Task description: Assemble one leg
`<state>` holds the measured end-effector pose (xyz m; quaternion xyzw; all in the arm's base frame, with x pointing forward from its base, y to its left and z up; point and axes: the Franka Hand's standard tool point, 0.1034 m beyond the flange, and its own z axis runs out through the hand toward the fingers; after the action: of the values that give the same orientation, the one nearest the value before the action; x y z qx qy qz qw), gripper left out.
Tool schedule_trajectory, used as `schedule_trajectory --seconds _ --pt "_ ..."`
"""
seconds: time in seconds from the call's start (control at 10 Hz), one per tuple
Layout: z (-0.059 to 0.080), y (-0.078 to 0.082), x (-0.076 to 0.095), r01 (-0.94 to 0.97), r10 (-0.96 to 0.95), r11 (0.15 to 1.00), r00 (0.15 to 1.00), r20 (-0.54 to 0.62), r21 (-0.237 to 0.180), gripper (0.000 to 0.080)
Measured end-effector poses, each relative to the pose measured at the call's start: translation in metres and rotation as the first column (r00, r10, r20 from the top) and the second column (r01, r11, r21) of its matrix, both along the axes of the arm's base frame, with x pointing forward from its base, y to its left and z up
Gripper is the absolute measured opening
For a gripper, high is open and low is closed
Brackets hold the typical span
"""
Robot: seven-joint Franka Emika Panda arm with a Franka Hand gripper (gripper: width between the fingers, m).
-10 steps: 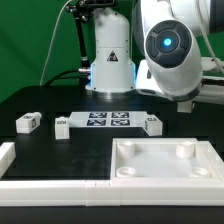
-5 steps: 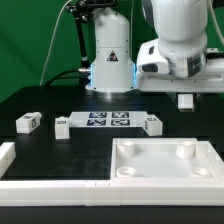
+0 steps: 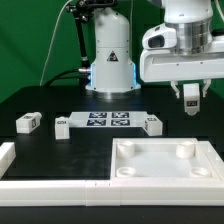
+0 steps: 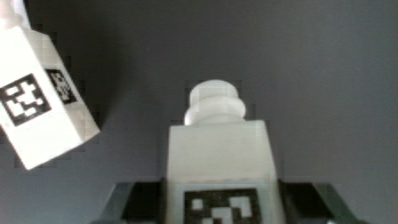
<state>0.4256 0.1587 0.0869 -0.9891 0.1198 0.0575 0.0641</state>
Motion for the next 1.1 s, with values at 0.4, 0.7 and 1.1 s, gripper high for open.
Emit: schedule_trajectory --seconds 0.4,0.7,1.1 --pt "0.015 -0.002 0.034 -0.102 0.107 0.994 0.958 0.266 -0.032 0.0288" --pt "0.017 -0.004 0.040 -0.149 0.155 0.988 0.951 0.269 -0.040 0.0288" --pt "0.015 -0.014 0.051 -0.226 0.234 0.972 0.931 0.279 -0.061 0.0288"
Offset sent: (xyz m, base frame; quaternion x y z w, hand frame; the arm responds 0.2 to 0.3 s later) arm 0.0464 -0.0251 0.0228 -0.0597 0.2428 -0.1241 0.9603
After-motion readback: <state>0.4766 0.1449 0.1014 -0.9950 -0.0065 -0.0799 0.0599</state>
